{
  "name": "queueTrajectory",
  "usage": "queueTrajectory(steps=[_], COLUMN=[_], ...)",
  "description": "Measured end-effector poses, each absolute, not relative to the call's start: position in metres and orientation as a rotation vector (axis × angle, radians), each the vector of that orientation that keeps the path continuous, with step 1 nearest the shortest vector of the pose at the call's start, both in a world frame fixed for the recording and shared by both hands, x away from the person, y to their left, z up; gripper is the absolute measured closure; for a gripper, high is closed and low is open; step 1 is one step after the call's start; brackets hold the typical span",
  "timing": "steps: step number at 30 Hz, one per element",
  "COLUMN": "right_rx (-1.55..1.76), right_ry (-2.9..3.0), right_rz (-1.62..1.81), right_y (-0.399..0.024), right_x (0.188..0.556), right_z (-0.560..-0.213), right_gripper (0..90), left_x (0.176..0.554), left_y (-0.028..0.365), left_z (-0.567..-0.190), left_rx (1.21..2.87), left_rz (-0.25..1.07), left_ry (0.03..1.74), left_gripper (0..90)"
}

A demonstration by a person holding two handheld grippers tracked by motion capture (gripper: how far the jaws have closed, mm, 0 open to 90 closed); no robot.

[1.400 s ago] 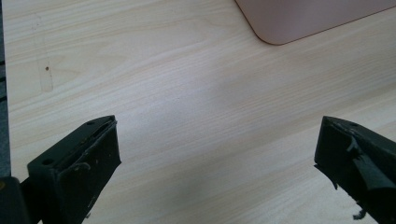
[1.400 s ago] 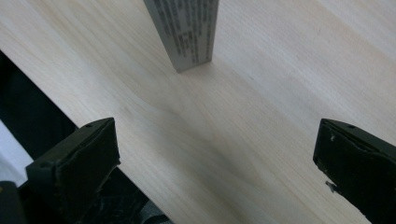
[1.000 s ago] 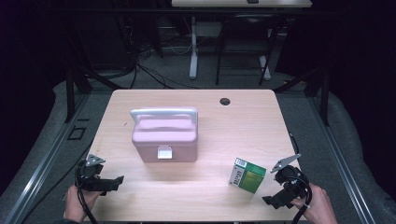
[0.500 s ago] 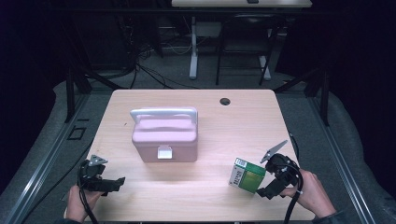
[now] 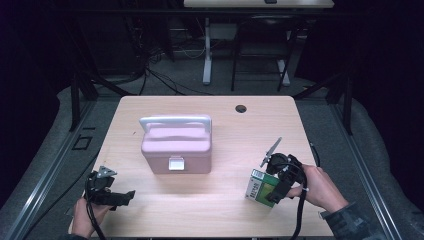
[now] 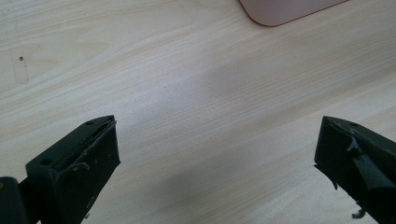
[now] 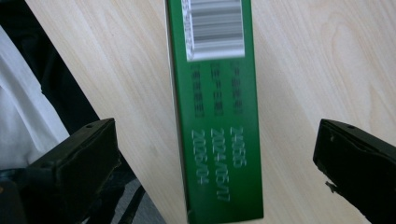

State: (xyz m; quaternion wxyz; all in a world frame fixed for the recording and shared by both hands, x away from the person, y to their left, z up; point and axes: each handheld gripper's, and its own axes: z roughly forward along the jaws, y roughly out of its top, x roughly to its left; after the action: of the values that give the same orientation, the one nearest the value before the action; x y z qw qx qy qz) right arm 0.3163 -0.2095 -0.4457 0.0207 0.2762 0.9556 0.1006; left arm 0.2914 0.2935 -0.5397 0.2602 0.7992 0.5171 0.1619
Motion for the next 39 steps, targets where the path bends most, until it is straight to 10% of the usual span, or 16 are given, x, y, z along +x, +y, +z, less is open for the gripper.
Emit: queueTrajectory(steps=[12, 39], right_rx=[0.702, 0.691], right_ry=[3.055, 3.112], right_rz=[0.139, 0.019], right_y=[-0.184, -0.175], right_x=[0.332, 0.343], right_z=[-0.443, -0.458], right_gripper=[34.1, 62.7], left_x=[0.293, 0.293], left_y=[0.293, 0.291], left_z=[-0.542, -0.544], left_rx=[2.192, 2.231], left_rz=[0.43, 0.447], left_ry=[1.393, 1.39], left_gripper=[0.0, 0.0])
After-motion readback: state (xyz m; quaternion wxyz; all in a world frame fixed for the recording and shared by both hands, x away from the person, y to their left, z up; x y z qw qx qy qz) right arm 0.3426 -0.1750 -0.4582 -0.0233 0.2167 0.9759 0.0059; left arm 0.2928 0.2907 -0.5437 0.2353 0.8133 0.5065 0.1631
